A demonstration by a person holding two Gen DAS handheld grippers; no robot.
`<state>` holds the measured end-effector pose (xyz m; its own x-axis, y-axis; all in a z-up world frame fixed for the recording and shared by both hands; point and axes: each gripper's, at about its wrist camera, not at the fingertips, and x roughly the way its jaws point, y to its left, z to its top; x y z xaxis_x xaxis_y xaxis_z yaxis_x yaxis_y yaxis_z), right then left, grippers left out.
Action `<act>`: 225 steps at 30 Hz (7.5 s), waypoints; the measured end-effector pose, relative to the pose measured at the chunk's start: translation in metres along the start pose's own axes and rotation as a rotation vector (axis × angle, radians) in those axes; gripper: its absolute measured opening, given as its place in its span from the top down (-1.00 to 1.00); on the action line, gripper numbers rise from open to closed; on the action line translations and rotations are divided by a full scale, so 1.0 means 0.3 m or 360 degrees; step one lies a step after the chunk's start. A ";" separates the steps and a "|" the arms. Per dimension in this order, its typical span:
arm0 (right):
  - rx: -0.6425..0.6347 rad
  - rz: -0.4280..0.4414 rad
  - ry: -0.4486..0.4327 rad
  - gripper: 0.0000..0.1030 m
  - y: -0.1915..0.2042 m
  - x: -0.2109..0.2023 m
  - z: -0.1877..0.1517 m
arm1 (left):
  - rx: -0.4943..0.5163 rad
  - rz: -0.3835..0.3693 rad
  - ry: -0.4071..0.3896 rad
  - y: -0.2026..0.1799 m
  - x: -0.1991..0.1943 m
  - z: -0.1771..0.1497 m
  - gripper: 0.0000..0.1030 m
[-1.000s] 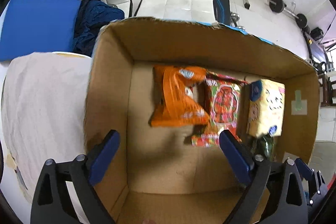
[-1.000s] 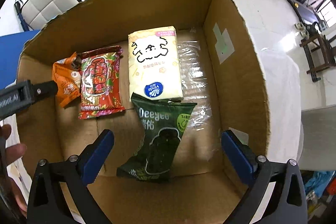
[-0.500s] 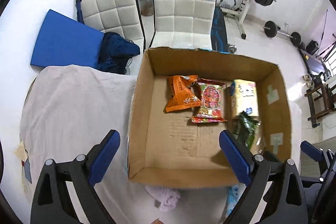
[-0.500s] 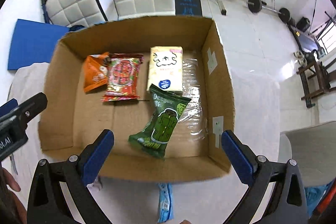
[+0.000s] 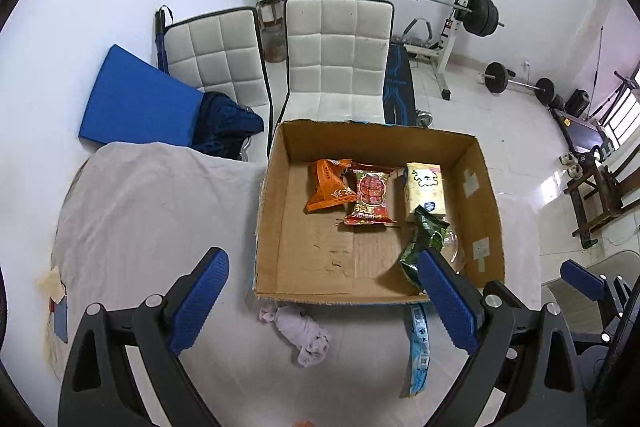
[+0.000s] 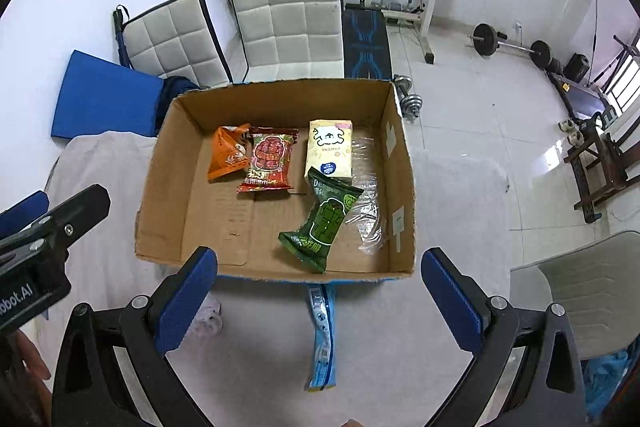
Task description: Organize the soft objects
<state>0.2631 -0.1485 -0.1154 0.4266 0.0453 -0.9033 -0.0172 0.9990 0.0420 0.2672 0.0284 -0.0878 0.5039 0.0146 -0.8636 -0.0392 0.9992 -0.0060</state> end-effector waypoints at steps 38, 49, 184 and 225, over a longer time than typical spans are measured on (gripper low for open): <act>0.0303 -0.0048 0.0770 0.14 -0.088 0.690 -0.493 | -0.0533 -0.0182 0.0885 0.179 0.802 -0.447 -0.10; 0.0177 0.0027 0.0919 0.57 -0.086 0.614 -0.642 | -0.0159 -0.0116 0.0934 0.045 0.631 -0.656 0.19; 0.0024 0.0015 -0.0040 -1.00 -0.054 -0.232 -0.190 | 0.0018 0.0017 0.0052 0.006 -0.261 -0.219 -0.92; 0.0020 0.0021 -0.0386 -1.00 -0.058 -0.904 -0.374 | -0.0003 -0.0015 -0.0148 0.006 -0.702 -0.328 -0.92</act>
<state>0.0461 -0.1781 0.0810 0.6313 0.0552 -0.7736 -0.0135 0.9981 0.0602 0.0761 0.0237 0.0445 0.5821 0.0089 -0.8130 -0.0359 0.9992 -0.0147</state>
